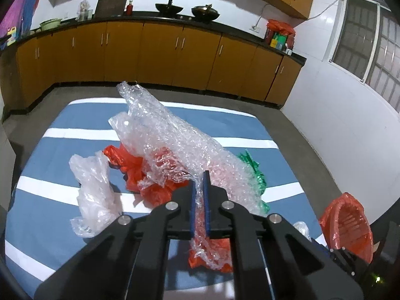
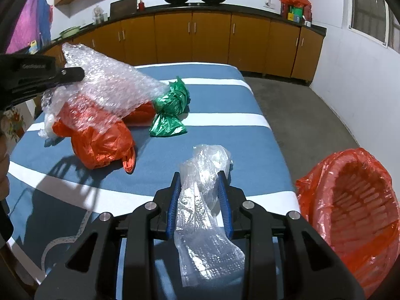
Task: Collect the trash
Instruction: 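Carry the bubble wrap and clear bag with both tools over the orange basket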
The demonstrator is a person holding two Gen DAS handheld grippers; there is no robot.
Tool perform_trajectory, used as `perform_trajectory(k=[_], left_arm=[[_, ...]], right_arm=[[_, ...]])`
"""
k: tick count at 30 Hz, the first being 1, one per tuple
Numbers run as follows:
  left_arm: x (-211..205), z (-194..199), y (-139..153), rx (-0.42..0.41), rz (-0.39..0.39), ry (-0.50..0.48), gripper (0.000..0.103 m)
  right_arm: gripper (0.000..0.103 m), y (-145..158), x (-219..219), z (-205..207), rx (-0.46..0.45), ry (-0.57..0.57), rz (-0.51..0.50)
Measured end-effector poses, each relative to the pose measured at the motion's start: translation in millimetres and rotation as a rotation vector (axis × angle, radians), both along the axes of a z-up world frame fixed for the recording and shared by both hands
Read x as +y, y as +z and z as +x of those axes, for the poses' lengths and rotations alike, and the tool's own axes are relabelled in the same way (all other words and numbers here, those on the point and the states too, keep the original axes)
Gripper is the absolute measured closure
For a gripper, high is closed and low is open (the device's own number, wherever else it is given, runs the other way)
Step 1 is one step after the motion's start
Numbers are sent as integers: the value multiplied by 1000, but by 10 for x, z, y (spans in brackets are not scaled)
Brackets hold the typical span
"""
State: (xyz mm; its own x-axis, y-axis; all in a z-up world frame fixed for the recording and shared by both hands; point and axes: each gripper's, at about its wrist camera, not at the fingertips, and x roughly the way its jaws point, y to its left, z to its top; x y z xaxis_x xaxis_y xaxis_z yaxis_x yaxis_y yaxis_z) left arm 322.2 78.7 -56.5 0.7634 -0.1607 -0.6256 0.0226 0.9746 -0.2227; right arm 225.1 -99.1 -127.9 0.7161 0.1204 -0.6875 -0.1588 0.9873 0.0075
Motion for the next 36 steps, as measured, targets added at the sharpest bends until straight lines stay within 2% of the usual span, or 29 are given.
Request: perform_trajectory(k=[16, 28, 36], left_arm=[[-130, -519, 403, -81, 9, -66, 97], [-594, -876, 594, -123, 0, -182, 97], [-961, -1011, 582, -116, -16, -266, 97]], right_arm=[[74, 377, -352, -296, -74, -75, 38], [74, 603, -899, -616, -131, -191, 52], [74, 696, -1262, -813, -159, -273, 52]])
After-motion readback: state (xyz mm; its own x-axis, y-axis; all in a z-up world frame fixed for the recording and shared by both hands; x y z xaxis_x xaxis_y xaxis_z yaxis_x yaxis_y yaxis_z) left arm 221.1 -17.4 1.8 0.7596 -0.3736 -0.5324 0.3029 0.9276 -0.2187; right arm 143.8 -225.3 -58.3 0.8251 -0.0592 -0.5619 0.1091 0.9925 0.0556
